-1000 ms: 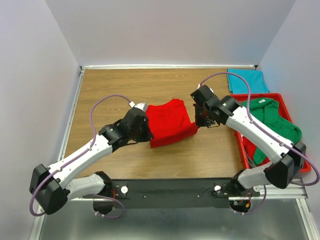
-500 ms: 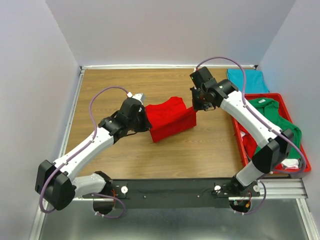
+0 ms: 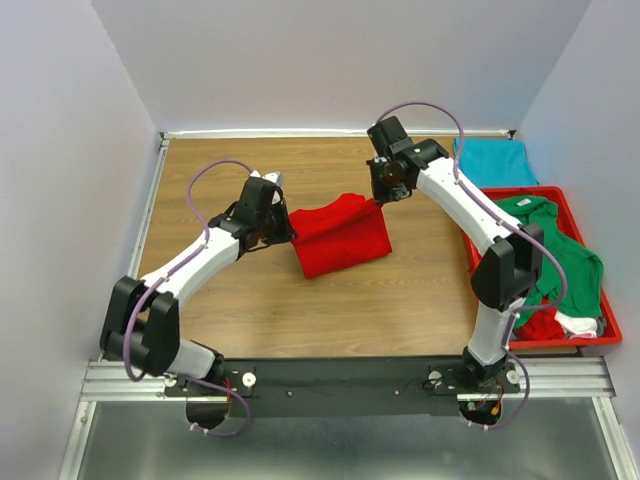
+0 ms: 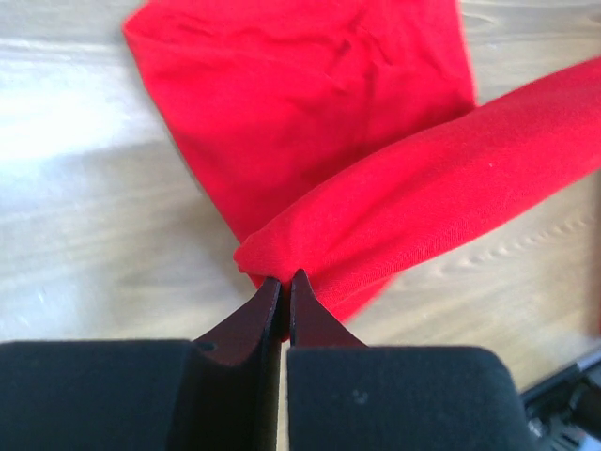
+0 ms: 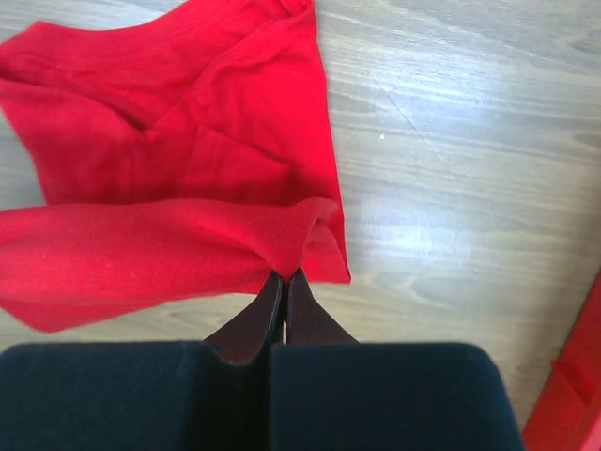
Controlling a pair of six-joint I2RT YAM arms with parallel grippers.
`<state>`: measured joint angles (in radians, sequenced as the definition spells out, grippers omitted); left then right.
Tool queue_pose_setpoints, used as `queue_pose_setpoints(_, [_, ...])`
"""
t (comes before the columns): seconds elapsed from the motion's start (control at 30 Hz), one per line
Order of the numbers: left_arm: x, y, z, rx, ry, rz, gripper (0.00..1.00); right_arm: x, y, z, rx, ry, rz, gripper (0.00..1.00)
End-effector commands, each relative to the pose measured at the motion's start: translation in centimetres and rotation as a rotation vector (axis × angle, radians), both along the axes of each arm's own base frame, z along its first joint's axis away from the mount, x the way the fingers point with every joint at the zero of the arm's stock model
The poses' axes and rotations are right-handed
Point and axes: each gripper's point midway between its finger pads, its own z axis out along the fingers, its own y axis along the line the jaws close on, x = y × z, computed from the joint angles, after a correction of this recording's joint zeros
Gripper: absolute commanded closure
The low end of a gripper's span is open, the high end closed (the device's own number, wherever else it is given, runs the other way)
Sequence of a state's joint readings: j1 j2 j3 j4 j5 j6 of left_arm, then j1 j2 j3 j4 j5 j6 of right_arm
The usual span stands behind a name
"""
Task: Fold and stack the t-shirts
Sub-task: Fold the tshirt
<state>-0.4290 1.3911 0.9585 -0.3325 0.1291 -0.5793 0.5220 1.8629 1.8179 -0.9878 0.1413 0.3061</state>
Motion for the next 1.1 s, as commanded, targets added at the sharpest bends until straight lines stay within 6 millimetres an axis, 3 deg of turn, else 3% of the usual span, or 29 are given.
queue_pose_setpoints(0.0, [1.9,1.1,-1.8,0.050,0.014,-0.002,1.00,2.9,-0.7,-0.8,-0.021,-0.033,-0.008,0.99])
queue_pose_setpoints(0.03, [2.3,1.2,-2.8,0.064,0.037,0.004,1.00,3.3,-0.6,-1.3,-0.024,-0.032,-0.007,0.99])
queue_pose_setpoints(0.23, [5.5,1.4,-3.6,0.094,0.031,0.044,1.00,5.7,-0.5,-4.1,-0.018,-0.014,-0.019,0.99])
queue_pose_setpoints(0.37, [6.6,1.9,-4.5,0.109,0.039,0.077,1.00,7.0,-0.4,-5.2,-0.003,-0.023,-0.025,0.99])
queue_pose_setpoints(0.6, [7.4,2.8,-7.0,0.115,0.061,0.124,1.00,8.1,-0.4,-7.7,0.003,-0.011,-0.036,0.99])
queue_pose_setpoints(0.83, [7.4,2.9,-8.1,0.116,0.075,0.144,0.98,8.5,-0.7,-10.3,-0.002,-0.007,-0.049,0.99])
queue_pose_setpoints(0.9, [7.3,2.9,-8.3,0.114,0.079,0.145,0.88,8.5,-0.6,-10.6,-0.001,-0.006,-0.047,0.94])
queue_pose_setpoints(0.93, [7.3,2.8,-8.1,0.109,0.075,0.145,0.82,8.5,-0.6,-10.8,0.002,-0.005,-0.047,0.84])
queue_pose_setpoints(1.0, [7.1,2.9,-7.8,0.106,0.071,0.146,0.71,8.4,-0.2,-10.5,0.020,-0.003,-0.034,0.75])
queue_pose_setpoints(1.07, [7.0,3.0,-6.4,0.099,0.040,0.142,0.56,8.0,0.3,-9.1,0.056,-0.013,-0.002,0.62])
